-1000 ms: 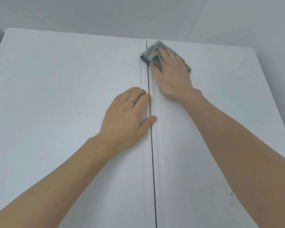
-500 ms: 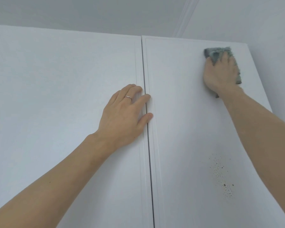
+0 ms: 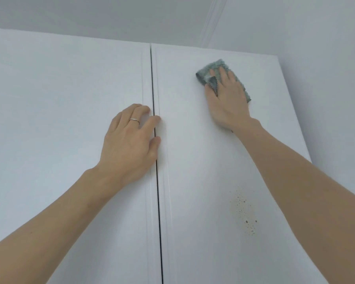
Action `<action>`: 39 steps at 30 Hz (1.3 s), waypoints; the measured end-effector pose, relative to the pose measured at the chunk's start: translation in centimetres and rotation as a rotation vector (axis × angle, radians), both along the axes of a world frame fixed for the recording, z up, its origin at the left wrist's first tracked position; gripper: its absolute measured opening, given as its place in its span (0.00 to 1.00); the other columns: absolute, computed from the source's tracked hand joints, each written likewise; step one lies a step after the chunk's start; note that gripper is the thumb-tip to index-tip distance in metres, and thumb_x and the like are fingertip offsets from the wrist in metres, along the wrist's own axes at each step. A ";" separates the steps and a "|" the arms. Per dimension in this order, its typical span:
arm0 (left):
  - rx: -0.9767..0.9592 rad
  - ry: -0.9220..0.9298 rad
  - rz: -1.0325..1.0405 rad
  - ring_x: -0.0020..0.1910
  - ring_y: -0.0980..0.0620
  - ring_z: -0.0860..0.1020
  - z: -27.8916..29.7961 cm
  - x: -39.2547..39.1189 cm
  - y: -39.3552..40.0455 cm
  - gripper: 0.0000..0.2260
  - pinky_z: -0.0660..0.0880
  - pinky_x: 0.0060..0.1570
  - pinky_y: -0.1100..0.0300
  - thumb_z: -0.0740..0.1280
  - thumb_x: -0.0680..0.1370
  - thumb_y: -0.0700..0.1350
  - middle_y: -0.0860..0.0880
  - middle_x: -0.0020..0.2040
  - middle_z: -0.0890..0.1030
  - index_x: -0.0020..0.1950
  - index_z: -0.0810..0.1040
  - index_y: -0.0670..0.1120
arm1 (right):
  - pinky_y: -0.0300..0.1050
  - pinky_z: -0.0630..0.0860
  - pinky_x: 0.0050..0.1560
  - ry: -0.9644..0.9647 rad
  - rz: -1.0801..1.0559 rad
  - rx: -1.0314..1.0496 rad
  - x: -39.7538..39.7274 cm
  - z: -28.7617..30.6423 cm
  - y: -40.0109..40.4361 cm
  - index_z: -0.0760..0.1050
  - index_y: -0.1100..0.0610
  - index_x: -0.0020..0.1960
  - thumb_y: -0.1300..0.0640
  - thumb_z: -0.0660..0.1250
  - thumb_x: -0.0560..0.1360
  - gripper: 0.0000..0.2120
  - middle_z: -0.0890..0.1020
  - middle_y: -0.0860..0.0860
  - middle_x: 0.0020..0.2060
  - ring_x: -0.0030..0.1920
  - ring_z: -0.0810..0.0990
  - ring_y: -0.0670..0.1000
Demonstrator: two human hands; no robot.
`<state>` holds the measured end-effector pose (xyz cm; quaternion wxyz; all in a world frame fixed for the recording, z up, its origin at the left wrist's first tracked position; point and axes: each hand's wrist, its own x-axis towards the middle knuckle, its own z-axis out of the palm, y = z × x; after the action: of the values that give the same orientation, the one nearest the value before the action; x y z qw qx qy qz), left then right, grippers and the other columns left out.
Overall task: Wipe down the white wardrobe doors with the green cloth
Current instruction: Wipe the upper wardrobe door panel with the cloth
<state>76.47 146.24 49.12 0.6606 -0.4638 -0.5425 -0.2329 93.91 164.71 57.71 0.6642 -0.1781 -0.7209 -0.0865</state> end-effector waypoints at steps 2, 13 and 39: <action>0.003 0.020 -0.009 0.73 0.37 0.69 0.1 0.4 0.5 0.19 0.61 0.71 0.45 0.63 0.76 0.45 0.42 0.69 0.76 0.65 0.79 0.43 | 0.49 0.42 0.81 0.088 -0.001 -0.130 2.7 -0.2 2.0 0.48 0.55 0.84 0.47 0.49 0.87 0.28 0.50 0.51 0.83 0.83 0.46 0.52; -0.131 0.121 0.012 0.72 0.45 0.70 1.9 -0.7 -1.0 0.21 0.58 0.71 0.53 0.60 0.78 0.53 0.47 0.68 0.79 0.67 0.79 0.46 | 0.53 0.40 0.81 0.195 -0.009 -0.305 2.3 5.2 2.0 0.46 0.57 0.84 0.46 0.44 0.86 0.29 0.47 0.52 0.83 0.83 0.44 0.53; -0.044 0.080 -0.053 0.68 0.46 0.69 2.4 -0.1 0.4 0.18 0.62 0.68 0.46 0.64 0.74 0.54 0.52 0.62 0.80 0.61 0.79 0.48 | 0.51 0.41 0.81 0.148 -0.049 -0.295 6.2 3.1 5.7 0.47 0.59 0.83 0.47 0.47 0.87 0.29 0.48 0.53 0.83 0.83 0.45 0.53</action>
<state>76.40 146.62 51.54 0.6651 -0.5013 -0.5080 -0.2197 100.10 170.43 60.80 0.6798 -0.2970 -0.6703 0.0176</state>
